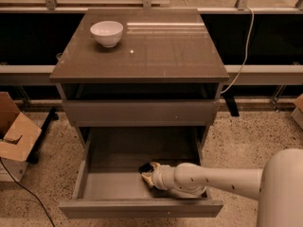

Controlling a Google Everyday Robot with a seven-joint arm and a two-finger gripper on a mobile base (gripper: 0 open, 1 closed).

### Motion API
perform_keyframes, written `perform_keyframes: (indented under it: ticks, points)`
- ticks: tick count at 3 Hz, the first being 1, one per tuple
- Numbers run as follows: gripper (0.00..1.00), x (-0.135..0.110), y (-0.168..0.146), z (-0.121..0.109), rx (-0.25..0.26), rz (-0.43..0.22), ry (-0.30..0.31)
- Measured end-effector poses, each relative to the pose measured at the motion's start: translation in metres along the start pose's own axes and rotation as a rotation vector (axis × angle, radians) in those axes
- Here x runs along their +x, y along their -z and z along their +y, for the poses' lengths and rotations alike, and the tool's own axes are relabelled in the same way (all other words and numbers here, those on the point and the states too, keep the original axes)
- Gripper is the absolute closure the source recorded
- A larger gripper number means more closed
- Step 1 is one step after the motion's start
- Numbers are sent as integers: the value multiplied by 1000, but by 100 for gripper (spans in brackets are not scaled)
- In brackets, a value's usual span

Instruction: Pick rxbar chocolate from middle drawer and place on counter

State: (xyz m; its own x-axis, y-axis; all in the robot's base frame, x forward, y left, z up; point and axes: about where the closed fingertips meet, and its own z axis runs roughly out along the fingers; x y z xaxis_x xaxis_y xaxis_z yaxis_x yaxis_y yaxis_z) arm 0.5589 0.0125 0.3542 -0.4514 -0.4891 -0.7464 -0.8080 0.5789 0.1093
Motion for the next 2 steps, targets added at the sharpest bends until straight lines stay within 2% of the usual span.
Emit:
perform_keyframes:
  ticks: [1,2]
  points:
    - [100,0,0,0,0,0,0]
    - [82,0,0,0,0,0,0]
